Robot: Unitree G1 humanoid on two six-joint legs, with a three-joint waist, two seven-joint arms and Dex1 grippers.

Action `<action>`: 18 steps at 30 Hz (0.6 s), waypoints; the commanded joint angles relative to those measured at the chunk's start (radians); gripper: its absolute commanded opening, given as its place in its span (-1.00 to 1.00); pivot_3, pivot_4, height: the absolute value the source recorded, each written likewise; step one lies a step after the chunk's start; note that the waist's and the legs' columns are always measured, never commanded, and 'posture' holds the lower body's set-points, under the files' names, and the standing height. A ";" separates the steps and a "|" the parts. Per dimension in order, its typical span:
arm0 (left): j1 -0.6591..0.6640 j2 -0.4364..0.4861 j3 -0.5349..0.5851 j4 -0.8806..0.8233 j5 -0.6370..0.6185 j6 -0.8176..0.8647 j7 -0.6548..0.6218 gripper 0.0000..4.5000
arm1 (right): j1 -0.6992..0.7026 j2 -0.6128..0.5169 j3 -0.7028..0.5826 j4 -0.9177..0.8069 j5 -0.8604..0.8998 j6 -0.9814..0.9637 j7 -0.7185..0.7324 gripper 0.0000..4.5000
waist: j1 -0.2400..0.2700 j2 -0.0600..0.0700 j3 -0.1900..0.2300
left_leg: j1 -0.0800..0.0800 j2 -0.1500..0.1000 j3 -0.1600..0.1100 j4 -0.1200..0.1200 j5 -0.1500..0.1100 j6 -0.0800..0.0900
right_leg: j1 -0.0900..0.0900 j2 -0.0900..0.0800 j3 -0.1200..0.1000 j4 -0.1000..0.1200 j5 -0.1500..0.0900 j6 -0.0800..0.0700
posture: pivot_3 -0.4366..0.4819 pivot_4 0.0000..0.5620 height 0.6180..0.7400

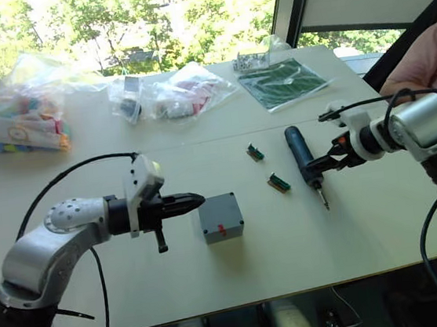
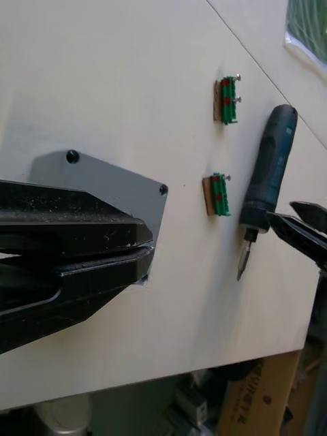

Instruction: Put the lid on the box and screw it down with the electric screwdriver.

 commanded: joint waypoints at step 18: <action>0.051 -0.076 -0.020 -0.037 0.031 -0.037 0.094 -1.00 | -0.160 0.193 0.264 0.539 -0.375 -0.329 0.311 -0.13 | -0.004 0.000 -0.001 | 0.001 0.000 0.000 0.001 0.000 0.000 | 0.000 0.001 0.001 0.003 0.001 0.002 | -0.05 -0.47 1.00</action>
